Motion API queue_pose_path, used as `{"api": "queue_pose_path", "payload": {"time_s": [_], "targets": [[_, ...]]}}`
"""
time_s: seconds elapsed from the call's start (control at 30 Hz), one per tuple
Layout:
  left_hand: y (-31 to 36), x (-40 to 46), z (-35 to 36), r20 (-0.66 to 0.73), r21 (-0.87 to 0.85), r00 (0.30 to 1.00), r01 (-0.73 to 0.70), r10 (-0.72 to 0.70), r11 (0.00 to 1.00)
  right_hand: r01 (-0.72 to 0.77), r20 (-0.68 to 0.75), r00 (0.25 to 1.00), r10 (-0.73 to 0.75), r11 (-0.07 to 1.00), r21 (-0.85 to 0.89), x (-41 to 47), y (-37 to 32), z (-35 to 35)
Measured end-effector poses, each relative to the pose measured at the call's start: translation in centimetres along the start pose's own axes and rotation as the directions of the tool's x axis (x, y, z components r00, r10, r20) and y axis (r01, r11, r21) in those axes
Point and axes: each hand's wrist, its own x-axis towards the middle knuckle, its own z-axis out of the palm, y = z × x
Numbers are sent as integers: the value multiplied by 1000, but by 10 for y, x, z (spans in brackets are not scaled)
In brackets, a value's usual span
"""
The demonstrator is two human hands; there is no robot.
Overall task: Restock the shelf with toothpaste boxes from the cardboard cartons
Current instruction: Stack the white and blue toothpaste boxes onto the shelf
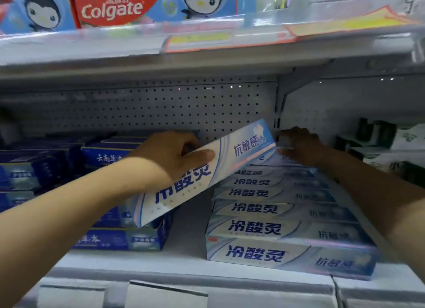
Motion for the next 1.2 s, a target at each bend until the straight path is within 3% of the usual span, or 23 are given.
{"api": "queue_pose_path", "payload": {"time_s": [0.13,0.3,0.4,0.73,0.87,1.03,1.2], "targets": [[29,27,16,38,10,992,-119,119,993,-24,2,1000,24,992,127,-25,37,0],[55,81,46,113,-2,973,-202,201,979,-121,-51,990,131,980,158,-65,59,2],[62,109,64,176,-24,950,-258,258,966,-95,-25,994,103,967,236,-88,70,0],[44,149,105,297,-43,917,-264,265,963,-179,89,983,162,958,223,-152,47,-8],[38,150,112,266,66,925,-297,271,952,-246,100,968,229,944,220,-163,47,-8],[34,137,115,122,166,944,-323,306,932,-248,97,967,234,953,176,-174,40,-11],[44,110,98,130,174,954,-289,269,941,-264,131,960,249,958,112,-187,28,-22]]}}
